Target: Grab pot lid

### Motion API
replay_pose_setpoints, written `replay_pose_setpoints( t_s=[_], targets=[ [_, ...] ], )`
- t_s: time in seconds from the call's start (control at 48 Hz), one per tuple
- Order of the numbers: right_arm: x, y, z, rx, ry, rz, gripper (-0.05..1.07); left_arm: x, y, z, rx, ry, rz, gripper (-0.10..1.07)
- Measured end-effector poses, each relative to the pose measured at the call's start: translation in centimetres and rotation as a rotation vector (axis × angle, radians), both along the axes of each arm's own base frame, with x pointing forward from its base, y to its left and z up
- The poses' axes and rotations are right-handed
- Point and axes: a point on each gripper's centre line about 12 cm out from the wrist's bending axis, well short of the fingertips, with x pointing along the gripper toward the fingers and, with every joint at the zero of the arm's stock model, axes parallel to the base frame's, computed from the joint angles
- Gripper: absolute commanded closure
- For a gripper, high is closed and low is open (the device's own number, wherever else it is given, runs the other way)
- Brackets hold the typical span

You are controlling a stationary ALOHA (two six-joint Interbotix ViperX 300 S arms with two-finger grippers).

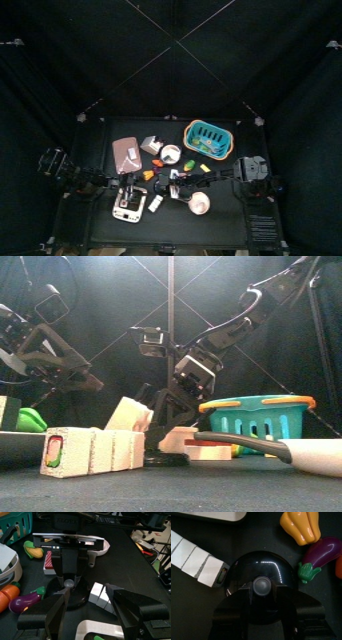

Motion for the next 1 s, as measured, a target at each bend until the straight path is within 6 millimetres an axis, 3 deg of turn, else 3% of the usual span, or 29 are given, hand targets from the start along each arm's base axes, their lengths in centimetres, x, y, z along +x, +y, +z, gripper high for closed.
replay_pose_setpoints(
  t_s=[1.0],
  targets=[
    [0.13, -0.11, 0.43, -0.003, 0.004, -0.003, 0.39, 0.0, 0.0, -0.04, 0.0, 0.001, 0.0, 0.04]
  ],
)
